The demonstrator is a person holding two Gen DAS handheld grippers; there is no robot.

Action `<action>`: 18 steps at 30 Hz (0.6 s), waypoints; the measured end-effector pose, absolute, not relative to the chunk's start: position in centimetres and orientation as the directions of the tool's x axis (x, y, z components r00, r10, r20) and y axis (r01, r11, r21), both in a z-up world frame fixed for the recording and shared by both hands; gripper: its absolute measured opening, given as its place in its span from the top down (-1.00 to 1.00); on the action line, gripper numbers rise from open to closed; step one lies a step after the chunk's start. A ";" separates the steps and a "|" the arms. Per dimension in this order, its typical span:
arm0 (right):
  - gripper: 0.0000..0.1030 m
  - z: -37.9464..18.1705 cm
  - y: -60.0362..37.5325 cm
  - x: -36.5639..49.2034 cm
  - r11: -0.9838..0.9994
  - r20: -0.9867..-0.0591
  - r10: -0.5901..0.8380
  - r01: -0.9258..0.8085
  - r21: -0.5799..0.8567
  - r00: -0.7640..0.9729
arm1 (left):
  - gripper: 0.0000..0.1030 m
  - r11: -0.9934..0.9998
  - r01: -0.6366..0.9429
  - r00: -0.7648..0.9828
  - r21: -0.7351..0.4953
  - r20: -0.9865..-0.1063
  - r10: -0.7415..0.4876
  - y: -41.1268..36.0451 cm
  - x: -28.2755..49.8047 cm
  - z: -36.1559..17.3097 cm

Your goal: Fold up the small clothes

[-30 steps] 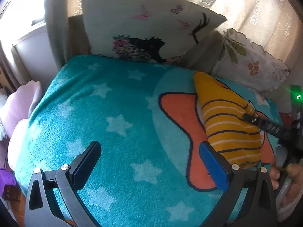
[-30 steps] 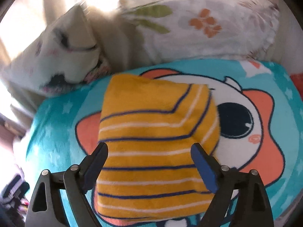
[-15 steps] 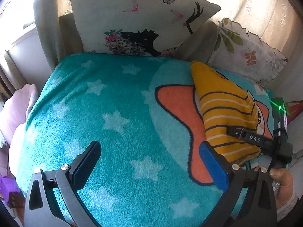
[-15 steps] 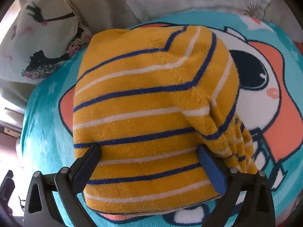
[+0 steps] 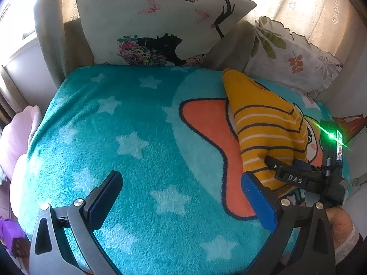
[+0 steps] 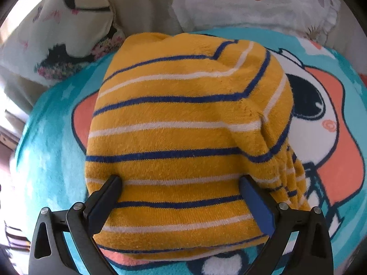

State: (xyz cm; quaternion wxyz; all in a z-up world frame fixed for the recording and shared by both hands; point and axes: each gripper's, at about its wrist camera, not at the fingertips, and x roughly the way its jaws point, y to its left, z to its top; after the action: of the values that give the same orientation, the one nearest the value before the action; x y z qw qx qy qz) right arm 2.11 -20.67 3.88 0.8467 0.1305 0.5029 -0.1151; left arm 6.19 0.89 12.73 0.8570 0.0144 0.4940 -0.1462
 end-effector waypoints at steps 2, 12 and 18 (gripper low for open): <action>-1.00 3.7 -20.3 2.3 0.945 -0.883 -0.088 0.318 0.072 0.462 | -0.99 0.957 0.265 0.466 -0.117 -0.853 -0.233 0.7 6.1 12.6; -0.92 5.1 -20.9 1.4 0.962 -0.868 -0.062 0.262 0.080 0.492 | -0.99 0.965 0.250 0.543 -0.077 -0.814 -0.205 -2.3 3.6 14.8; -0.91 8.3 -21.9 -1.7 0.976 -0.817 -0.132 0.216 -0.010 0.561 | -0.99 0.967 0.244 0.551 -0.075 -0.809 -0.202 -5.6 1.2 15.1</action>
State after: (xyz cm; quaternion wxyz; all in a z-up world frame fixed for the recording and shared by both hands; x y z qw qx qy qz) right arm -1.67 -21.90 8.28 0.8823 0.0457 0.4580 -0.0985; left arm 1.23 -5.60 15.08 0.8804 0.0229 0.4564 -0.1268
